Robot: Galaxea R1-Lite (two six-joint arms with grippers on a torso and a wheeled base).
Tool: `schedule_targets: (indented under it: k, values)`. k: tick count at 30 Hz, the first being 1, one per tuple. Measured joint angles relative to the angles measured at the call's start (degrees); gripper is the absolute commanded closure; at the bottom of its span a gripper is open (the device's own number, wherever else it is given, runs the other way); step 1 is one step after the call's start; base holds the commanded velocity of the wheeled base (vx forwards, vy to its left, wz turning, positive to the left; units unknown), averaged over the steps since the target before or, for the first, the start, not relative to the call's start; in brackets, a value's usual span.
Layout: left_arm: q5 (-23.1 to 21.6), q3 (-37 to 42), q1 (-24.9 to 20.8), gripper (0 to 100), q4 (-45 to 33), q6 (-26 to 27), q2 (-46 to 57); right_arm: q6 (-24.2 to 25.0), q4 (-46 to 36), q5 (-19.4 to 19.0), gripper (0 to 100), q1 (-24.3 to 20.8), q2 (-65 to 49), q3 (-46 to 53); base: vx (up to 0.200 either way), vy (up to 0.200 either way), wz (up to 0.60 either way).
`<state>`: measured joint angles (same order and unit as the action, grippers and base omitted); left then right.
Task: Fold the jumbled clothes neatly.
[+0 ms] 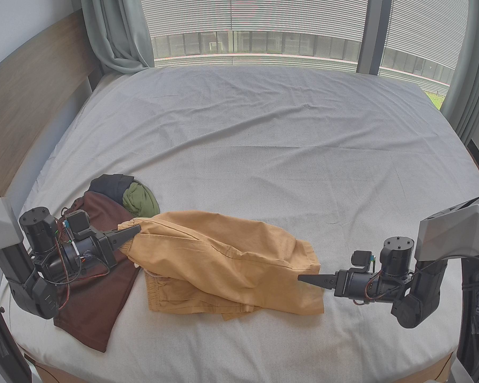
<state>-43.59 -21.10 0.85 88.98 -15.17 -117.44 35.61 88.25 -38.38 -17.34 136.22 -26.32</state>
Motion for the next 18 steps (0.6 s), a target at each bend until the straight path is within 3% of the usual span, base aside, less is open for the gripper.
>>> schedule_targets:
  k: [18]
  values:
    - [-0.02, -0.01, -0.01, 100, 0.0, -0.02, 0.09, -0.11, 0.0, 0.12, 0, 1.18, 2.18, -4.99, 0.0, 0.0, 0.0]
